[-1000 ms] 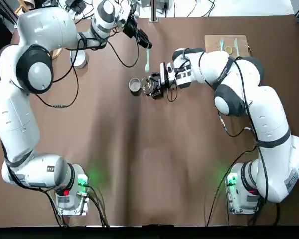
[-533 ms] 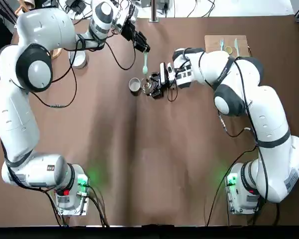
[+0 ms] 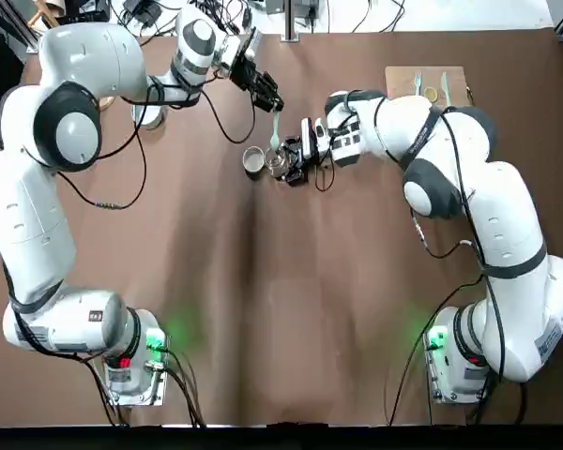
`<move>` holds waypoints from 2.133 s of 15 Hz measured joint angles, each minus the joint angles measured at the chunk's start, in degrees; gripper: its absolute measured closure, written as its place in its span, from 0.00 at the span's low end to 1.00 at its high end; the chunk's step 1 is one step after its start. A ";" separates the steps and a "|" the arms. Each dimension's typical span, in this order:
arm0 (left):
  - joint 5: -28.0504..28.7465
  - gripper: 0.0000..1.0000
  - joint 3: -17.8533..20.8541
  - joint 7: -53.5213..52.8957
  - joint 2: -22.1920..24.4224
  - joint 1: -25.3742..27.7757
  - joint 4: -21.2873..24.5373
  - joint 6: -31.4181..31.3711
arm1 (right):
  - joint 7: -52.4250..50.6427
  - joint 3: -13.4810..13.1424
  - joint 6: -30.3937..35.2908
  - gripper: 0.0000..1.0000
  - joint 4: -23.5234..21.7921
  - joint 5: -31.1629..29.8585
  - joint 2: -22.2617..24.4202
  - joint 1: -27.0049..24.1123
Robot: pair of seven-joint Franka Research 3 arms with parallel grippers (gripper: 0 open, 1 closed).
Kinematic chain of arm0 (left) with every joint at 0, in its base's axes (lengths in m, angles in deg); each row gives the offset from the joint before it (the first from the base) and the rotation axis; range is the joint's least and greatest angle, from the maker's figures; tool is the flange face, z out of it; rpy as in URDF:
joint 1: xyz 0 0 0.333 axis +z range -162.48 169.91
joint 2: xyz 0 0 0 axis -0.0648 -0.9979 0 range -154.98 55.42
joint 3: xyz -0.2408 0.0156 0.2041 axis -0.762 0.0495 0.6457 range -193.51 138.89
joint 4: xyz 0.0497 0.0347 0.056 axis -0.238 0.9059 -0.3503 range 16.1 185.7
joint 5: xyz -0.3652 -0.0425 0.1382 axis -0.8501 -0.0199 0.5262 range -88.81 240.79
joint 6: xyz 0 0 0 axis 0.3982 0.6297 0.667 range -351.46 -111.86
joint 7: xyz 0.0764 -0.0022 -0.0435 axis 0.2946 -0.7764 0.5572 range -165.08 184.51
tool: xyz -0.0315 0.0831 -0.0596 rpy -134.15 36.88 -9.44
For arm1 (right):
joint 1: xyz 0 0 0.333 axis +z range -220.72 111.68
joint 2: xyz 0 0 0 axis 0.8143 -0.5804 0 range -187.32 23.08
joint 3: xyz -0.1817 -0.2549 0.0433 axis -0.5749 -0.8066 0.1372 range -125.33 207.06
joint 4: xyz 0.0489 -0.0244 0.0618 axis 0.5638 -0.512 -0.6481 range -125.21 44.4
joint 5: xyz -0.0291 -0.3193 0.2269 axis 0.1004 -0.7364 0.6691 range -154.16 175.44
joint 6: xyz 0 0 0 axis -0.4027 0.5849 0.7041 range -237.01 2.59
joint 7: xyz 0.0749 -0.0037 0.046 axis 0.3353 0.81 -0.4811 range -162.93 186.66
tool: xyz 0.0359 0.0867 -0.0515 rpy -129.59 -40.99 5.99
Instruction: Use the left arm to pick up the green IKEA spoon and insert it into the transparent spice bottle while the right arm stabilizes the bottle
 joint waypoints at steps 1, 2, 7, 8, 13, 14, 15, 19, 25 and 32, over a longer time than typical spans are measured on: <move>0.00 0.89 0.00 -0.33 -0.05 0.00 0.14 0.07 | 0.00 0.00 0.00 0.00 0.00 0.00 0.00 0.00; 0.00 0.89 0.00 -0.66 -0.17 0.02 0.26 0.10 | 0.00 0.00 0.00 0.00 0.00 0.01 0.00 0.00; 0.00 0.89 0.13 -2.85 -1.86 0.85 0.47 0.12 | 0.00 0.00 0.00 0.00 0.00 0.05 -0.13 0.02; 0.00 0.89 0.15 -3.34 -2.27 0.85 0.47 0.12 | 0.00 0.01 0.00 0.00 0.00 0.08 -0.13 0.02; 0.00 0.89 0.15 -3.88 -3.61 0.76 0.50 0.12 | 0.00 0.01 0.00 0.00 0.00 0.11 -0.14 0.02; 0.00 0.89 0.15 -4.03 -3.82 0.76 0.50 0.11 | 0.00 0.01 0.00 0.00 0.00 0.12 -0.14 0.02; 0.00 0.89 0.15 -4.21 -3.99 0.76 0.50 0.10 | 0.00 0.01 0.00 0.00 0.00 0.12 -0.14 0.02; 0.00 0.52 0.15 -4.40 -4.37 0.66 0.52 0.08 | 0.00 0.01 0.00 0.00 0.00 0.14 -0.15 0.02; 0.00 0.00 0.14 -0.86 -4.37 0.96 0.25 0.26 | 0.00 0.00 0.02 0.00 0.00 0.17 -0.15 0.01; 7.18 0.00 0.05 17.28 1.81 5.46 -1.86 5.93 | -0.26 -0.34 0.79 0.00 0.04 -2.57 -0.12 -1.64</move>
